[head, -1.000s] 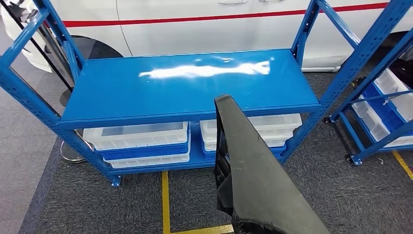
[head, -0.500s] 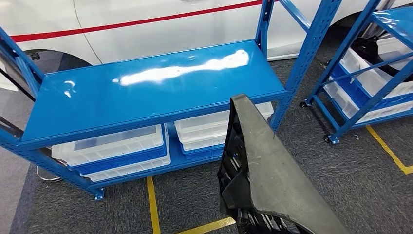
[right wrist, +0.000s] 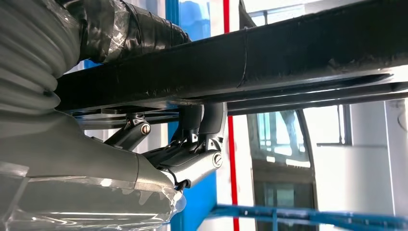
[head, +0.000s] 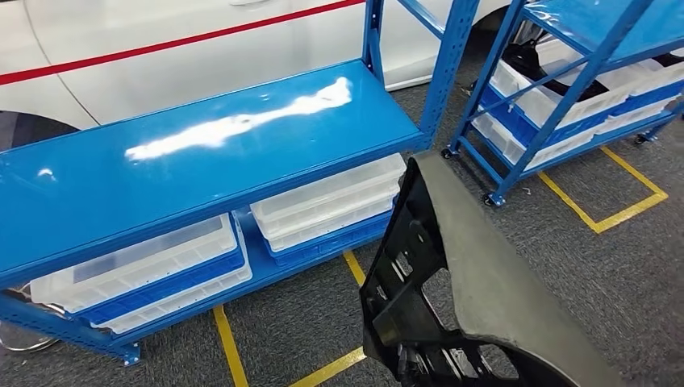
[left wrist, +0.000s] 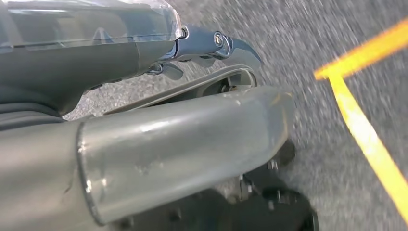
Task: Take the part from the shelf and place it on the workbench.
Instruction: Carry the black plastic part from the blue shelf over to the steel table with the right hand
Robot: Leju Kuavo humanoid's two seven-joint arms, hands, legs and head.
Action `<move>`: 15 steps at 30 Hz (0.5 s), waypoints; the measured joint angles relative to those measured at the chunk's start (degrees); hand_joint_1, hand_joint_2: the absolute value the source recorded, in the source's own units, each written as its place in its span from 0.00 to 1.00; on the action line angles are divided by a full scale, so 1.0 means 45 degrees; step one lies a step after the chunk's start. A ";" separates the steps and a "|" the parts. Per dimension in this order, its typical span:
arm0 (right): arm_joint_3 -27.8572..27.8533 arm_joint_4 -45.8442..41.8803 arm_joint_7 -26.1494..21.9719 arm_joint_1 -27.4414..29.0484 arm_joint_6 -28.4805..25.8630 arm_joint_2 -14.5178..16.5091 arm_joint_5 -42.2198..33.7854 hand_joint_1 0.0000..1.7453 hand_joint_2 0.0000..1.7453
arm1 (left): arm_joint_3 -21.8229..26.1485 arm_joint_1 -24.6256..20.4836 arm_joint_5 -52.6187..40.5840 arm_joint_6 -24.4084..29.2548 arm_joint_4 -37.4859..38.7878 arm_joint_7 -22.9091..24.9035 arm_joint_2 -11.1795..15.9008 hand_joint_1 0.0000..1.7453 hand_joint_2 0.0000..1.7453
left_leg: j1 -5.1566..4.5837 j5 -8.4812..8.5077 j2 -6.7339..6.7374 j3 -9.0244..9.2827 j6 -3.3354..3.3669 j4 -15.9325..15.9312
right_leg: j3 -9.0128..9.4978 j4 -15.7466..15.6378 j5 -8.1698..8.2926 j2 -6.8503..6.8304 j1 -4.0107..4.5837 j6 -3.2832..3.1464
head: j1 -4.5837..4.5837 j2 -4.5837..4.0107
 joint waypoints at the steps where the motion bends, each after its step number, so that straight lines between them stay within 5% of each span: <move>1: -0.0064 0.0005 -0.0002 -0.0005 0.0108 0.0048 -0.0002 1.00 1.00 | 0.0001 -0.0015 -0.0029 -0.0001 0.0000 -0.0002 -0.0004 0.00 0.00 | -0.0023 -0.0052 0.0128 0.0011 -0.0060 0.0042 | 0.0483 -0.0853 0.0277 -0.0268 0.0030 -0.0051 | -0.0002 -0.0001; 3: -0.0184 0.0007 -0.0011 -0.0005 0.0281 0.0161 -0.0005 1.00 1.00 | 0.0010 -0.0036 -0.0091 -0.0002 0.0000 -0.0016 -0.0007 0.00 0.00 | -0.0080 -0.0158 0.0335 0.0026 -0.0197 0.0124 | 0.1018 -0.1863 0.0497 -0.0582 0.0113 -0.0222 | -0.0004 -0.0001; 6: -0.0359 0.0006 -0.0033 0.0023 0.0428 0.0313 -0.0011 1.00 1.00 | 0.0053 -0.0114 -0.0169 -0.0002 0.0000 -0.0050 -0.0005 0.00 0.00 | -0.0086 -0.0249 0.0553 0.0109 -0.0404 0.0148 | 0.0989 -0.1979 0.0512 -0.0287 0.0157 -0.0493 | -0.0006 0.0000; 8: -0.0431 0.0004 -0.0038 0.0025 0.0501 0.0405 -0.0011 1.00 1.00 | 0.0091 -0.0145 -0.0188 -0.0002 0.0000 -0.0076 0.0002 0.00 0.00 | -0.0032 -0.0653 0.0135 -0.0026 -0.0530 0.0605 | 0.0980 -0.2060 0.0597 -0.0066 0.0093 -0.0667 | -0.0007 0.0000; 10: -0.0473 0.0006 -0.0039 0.0014 0.0551 0.0485 -0.0010 1.00 1.00 | 0.0138 -0.0133 -0.0198 -0.0002 0.0000 -0.0091 0.0011 0.00 0.00 | 0.0003 -0.1510 -0.0482 -0.0661 -0.0606 0.2051 | 0.0943 -0.2079 0.0653 0.0167 0.0083 -0.0784 | -0.0010 0.0000; 12: -0.0521 0.0017 -0.0039 0.0018 0.0569 0.0522 -0.0008 1.00 1.00 | 0.0175 -0.0098 -0.0199 -0.0002 0.0000 -0.0091 0.0013 0.00 0.00 | 0.0010 -0.2075 -0.0704 -0.1399 -0.0632 0.3596 | 0.0899 -0.2056 0.0670 0.0462 0.0113 -0.0824 | -0.0010 0.0001; 13: -0.0549 0.0025 -0.0039 0.0023 0.0570 0.0533 -0.0008 1.00 1.00 | 0.0183 -0.0078 -0.0200 -0.0002 0.0000 -0.0091 0.0013 0.00 0.00 | 0.0009 -0.1962 -0.0732 -0.1513 -0.0624 0.3775 | 0.0893 -0.2036 0.0671 0.0638 0.0122 -0.0826 | -0.0010 0.0001; 15: -0.0591 0.0040 -0.0039 0.0026 0.0570 0.0563 -0.0008 1.00 1.00 | 0.0188 -0.0054 -0.0203 -0.0002 0.0000 -0.0091 0.0015 0.00 0.00 | 0.0010 -0.1090 -0.0875 -0.1082 -0.0558 0.2692 | 0.0905 -0.1986 0.0671 0.0999 0.0127 -0.0817 | -0.0010 0.0000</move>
